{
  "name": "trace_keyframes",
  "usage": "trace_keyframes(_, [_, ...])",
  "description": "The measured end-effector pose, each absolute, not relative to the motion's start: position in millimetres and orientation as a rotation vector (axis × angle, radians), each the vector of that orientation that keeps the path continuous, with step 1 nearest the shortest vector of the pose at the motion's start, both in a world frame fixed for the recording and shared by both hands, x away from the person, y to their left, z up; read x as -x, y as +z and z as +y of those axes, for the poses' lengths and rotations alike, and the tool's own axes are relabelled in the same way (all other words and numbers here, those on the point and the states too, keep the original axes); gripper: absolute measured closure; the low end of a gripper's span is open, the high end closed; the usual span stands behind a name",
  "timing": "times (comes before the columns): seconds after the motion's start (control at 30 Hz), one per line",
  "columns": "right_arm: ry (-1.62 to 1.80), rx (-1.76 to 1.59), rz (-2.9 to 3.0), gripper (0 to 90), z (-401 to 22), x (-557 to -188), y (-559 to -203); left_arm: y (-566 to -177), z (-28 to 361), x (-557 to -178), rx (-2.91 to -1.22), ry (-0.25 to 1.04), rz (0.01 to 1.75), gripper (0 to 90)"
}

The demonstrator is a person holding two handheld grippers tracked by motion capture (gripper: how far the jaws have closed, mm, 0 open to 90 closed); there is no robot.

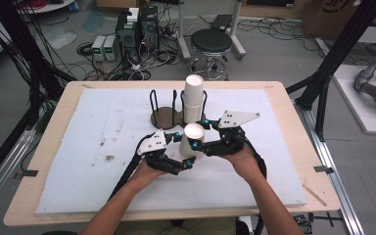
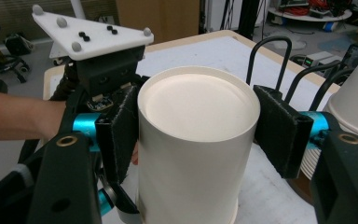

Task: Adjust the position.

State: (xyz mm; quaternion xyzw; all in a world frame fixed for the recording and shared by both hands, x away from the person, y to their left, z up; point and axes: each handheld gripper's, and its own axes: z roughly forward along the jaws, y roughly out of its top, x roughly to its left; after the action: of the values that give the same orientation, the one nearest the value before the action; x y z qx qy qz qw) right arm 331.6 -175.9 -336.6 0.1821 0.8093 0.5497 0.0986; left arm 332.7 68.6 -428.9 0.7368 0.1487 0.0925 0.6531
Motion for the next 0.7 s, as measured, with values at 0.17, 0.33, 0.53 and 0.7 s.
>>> trace_keyframes(0.17, [1.631, -0.546, 2.39, 35.2, -176.5, -331.4, -336.1, -429.1, 68.6, -333.0, -1.673, 0.223, 0.339, 14.2])
trace_keyframes(0.33, [1.627, -0.545, 2.392, 35.3, -176.9, -331.6, -336.3, -427.5, 70.4, -332.6, -1.694, 0.251, 0.325, 16.9])
trace_keyframes(0.53, [1.635, -0.544, 2.395, 35.0, -178.6, -332.3, -336.5, -422.7, 74.5, -330.1, -1.728, 0.294, 0.317, 22.6])
trace_keyframes(0.7, [1.621, -0.538, 2.405, 33.4, -179.5, -331.6, -338.2, -418.7, 73.4, -329.5, -1.779, 0.296, 0.317, 24.2])
